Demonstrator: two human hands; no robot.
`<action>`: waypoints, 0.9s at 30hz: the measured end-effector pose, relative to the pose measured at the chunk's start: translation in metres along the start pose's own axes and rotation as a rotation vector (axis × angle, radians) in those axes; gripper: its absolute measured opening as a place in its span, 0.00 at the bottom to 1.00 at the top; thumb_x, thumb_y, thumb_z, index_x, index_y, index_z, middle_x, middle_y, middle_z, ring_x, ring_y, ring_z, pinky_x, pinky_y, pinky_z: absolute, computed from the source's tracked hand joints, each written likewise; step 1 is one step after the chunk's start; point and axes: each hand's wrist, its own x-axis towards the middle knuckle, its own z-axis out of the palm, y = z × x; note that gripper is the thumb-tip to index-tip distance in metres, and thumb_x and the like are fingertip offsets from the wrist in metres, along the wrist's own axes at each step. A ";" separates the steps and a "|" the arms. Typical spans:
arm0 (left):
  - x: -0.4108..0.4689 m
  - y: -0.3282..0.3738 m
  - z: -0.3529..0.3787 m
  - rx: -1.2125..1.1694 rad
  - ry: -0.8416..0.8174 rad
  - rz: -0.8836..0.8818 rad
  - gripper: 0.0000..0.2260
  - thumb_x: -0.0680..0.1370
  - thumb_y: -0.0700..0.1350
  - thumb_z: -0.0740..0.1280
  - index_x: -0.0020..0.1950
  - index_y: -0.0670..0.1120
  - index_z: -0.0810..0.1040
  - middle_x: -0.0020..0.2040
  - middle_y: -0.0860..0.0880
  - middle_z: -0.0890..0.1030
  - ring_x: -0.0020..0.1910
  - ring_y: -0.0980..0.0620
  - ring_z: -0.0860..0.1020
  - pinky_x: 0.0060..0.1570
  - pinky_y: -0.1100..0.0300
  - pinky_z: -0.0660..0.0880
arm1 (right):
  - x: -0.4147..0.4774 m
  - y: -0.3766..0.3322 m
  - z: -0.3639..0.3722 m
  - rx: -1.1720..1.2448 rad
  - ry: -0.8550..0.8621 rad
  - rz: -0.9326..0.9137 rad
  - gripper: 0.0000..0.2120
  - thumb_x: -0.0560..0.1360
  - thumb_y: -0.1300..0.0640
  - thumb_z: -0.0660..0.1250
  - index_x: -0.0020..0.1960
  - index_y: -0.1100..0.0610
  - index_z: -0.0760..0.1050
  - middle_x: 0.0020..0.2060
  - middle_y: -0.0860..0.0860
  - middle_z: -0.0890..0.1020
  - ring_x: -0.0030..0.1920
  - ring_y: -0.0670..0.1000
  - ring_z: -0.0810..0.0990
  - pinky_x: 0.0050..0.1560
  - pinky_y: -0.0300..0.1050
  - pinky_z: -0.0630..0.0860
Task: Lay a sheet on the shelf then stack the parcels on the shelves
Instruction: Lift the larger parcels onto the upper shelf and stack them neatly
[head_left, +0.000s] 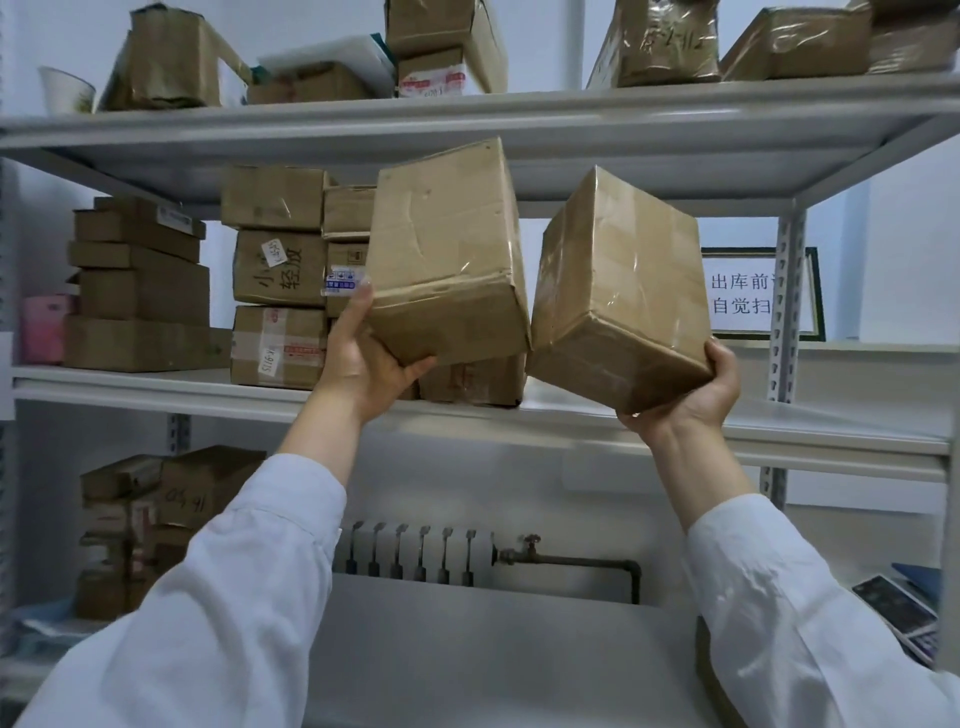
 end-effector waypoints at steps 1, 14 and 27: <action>0.003 0.002 0.002 0.035 -0.028 -0.002 0.41 0.52 0.63 0.78 0.63 0.52 0.74 0.61 0.49 0.79 0.60 0.48 0.77 0.46 0.50 0.77 | 0.001 -0.002 -0.001 -0.022 0.002 0.001 0.14 0.70 0.42 0.62 0.50 0.48 0.77 0.46 0.49 0.81 0.49 0.55 0.80 0.53 0.48 0.75; 0.055 0.024 0.049 0.448 0.272 -0.018 0.33 0.71 0.71 0.57 0.70 0.53 0.66 0.64 0.47 0.73 0.60 0.45 0.74 0.36 0.56 0.78 | 0.022 -0.017 0.017 -0.109 -0.159 -0.206 0.20 0.68 0.39 0.61 0.54 0.47 0.79 0.51 0.49 0.82 0.60 0.55 0.79 0.61 0.60 0.73; 0.082 0.043 0.040 0.856 0.148 -0.149 0.31 0.68 0.62 0.70 0.64 0.47 0.68 0.59 0.46 0.73 0.56 0.46 0.74 0.54 0.51 0.78 | 0.032 -0.022 0.055 -0.147 -0.081 -0.167 0.27 0.73 0.32 0.54 0.60 0.48 0.76 0.54 0.50 0.83 0.55 0.54 0.81 0.54 0.52 0.79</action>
